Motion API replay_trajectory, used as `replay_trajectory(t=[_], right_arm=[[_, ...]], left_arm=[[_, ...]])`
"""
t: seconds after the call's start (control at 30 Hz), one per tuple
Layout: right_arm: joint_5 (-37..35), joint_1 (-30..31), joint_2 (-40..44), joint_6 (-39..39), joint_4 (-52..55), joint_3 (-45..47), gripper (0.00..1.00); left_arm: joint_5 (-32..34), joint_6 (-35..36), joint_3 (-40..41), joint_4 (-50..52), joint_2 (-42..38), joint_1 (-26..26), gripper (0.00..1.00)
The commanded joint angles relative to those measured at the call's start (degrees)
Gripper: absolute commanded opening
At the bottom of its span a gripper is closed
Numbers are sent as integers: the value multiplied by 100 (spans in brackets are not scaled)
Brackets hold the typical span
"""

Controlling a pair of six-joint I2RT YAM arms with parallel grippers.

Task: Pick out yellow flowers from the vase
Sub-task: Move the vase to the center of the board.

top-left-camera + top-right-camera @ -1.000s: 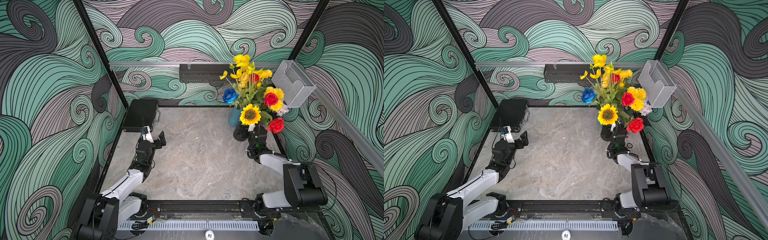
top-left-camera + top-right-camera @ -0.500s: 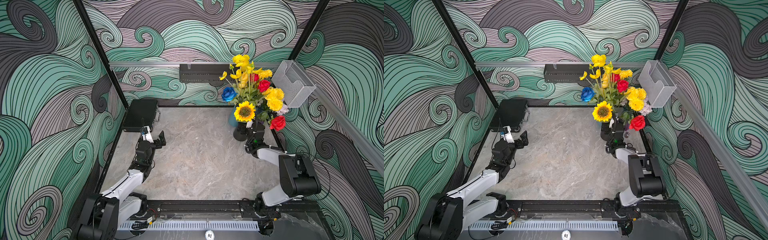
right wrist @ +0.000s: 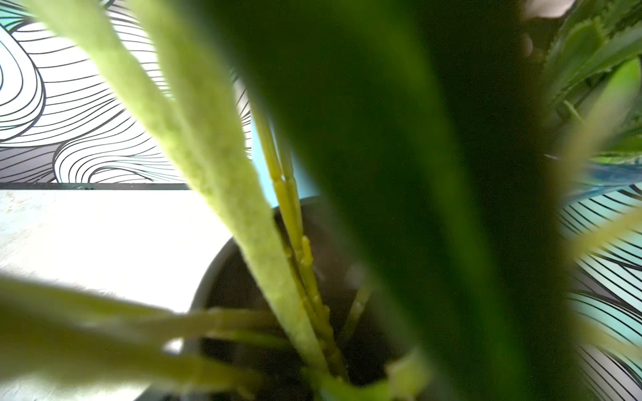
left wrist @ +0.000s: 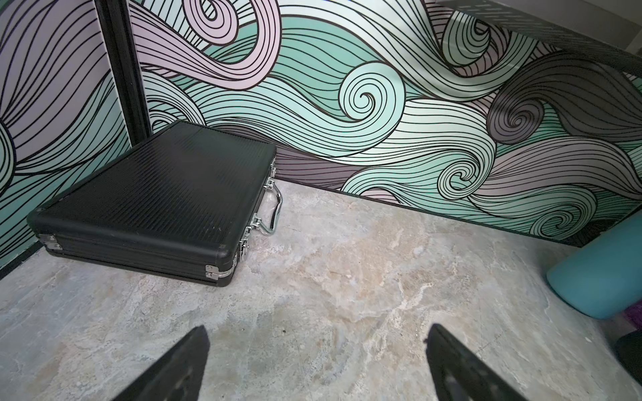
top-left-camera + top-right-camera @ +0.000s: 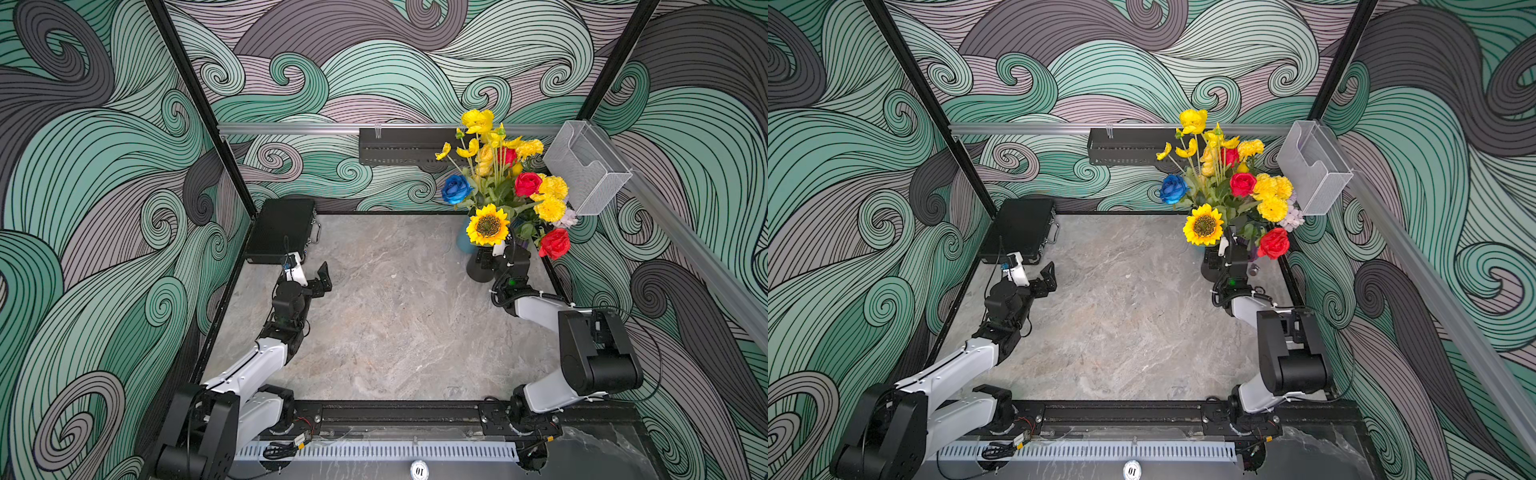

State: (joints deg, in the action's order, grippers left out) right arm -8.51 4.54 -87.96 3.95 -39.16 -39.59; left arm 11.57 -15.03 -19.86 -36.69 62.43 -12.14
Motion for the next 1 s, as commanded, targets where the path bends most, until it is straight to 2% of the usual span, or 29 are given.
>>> replay_trajectory(t=[0.0,0.53,0.97], right_arm=[[113,41,332,-78,-7,69,51],[174,748,1187,-447,670,424,43],[-41,1788,1394,-447,910,387,40]], left_arm=[[105,72,20,-165,34,22,95],[122,45,-18,-199,155,28,95],[194,70,9,-128,77,31,95]])
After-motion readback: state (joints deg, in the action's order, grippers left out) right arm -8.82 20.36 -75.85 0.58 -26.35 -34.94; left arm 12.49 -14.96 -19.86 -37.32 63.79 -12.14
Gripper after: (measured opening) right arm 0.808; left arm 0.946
